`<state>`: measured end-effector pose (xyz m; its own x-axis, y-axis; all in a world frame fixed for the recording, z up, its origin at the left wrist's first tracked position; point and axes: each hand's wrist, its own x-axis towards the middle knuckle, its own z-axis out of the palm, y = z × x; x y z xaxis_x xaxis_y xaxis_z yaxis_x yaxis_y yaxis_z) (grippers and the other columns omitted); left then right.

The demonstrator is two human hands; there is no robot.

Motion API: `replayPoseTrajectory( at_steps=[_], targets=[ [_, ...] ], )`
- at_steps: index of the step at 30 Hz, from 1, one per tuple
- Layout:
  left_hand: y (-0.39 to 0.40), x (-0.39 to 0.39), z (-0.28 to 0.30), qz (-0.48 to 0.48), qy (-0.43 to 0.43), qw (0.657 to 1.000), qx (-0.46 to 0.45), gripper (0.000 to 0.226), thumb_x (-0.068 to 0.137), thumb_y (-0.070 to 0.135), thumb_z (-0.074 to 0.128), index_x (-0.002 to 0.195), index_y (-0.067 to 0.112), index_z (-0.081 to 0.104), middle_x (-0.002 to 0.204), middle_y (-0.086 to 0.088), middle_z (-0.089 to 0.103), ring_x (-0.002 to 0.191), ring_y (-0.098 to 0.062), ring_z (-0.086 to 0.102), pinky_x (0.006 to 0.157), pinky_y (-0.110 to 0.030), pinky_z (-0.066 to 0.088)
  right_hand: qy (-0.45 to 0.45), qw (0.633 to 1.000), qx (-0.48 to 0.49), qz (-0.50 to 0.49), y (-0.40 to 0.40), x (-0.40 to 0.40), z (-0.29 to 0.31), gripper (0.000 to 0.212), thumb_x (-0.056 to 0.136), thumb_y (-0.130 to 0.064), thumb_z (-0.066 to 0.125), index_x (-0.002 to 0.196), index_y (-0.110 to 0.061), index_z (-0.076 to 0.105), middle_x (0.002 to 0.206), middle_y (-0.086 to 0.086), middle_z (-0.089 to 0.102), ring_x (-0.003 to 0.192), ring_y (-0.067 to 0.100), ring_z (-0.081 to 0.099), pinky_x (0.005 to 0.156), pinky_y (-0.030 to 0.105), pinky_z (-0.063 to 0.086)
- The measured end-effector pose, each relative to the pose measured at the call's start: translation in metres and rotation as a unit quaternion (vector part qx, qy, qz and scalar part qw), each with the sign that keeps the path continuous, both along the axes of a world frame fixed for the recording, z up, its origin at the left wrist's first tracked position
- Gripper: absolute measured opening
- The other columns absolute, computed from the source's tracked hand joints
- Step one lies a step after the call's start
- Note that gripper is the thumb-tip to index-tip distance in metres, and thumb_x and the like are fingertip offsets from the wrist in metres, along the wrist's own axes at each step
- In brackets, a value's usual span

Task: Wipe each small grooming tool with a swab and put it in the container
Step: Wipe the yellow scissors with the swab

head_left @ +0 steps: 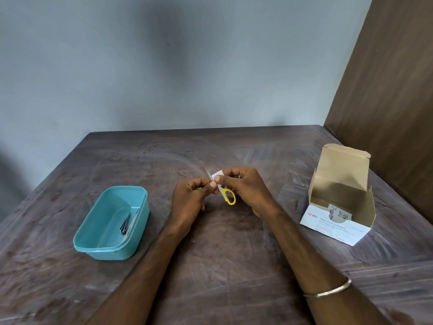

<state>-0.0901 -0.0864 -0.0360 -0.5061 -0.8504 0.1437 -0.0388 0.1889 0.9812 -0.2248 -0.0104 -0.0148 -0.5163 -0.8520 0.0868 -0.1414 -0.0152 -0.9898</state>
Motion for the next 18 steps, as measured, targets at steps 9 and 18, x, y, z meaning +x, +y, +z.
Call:
replayPoseTrajectory(
  at_steps=[9, 18],
  targets=[
    [-0.0025, 0.0000, -0.0035, 0.005, -0.005, 1.000, 0.003, 0.021, 0.089, 0.018, 0.068, 0.071, 0.011, 0.075, 0.063, -0.023, 0.064, 0.039, -0.013, 0.039, 0.044, -0.024, 0.035, 0.013, 0.999, 0.008, -0.029, -0.0038, 0.0080, -0.0068, 0.009, 0.090, -0.012, 0.070, 0.085, -0.010, 0.078, 0.067, 0.005, 0.069, 0.057, 0.012, 0.058, 0.056, 0.028, 0.049],
    [-0.0017, 0.0008, -0.0009, 0.010, -0.023, 1.000, 0.002, 0.020, 0.089, 0.017, 0.068, 0.072, 0.010, 0.076, 0.059, 0.003, 0.068, 0.039, -0.011, 0.041, 0.046, -0.027, 0.039, -0.030, 0.999, 0.008, -0.043, -0.0040, 0.0081, -0.0110, 0.016, 0.088, -0.016, 0.073, 0.088, -0.001, 0.077, 0.070, 0.017, 0.071, 0.056, 0.020, 0.059, 0.053, 0.030, 0.051]
  ],
)
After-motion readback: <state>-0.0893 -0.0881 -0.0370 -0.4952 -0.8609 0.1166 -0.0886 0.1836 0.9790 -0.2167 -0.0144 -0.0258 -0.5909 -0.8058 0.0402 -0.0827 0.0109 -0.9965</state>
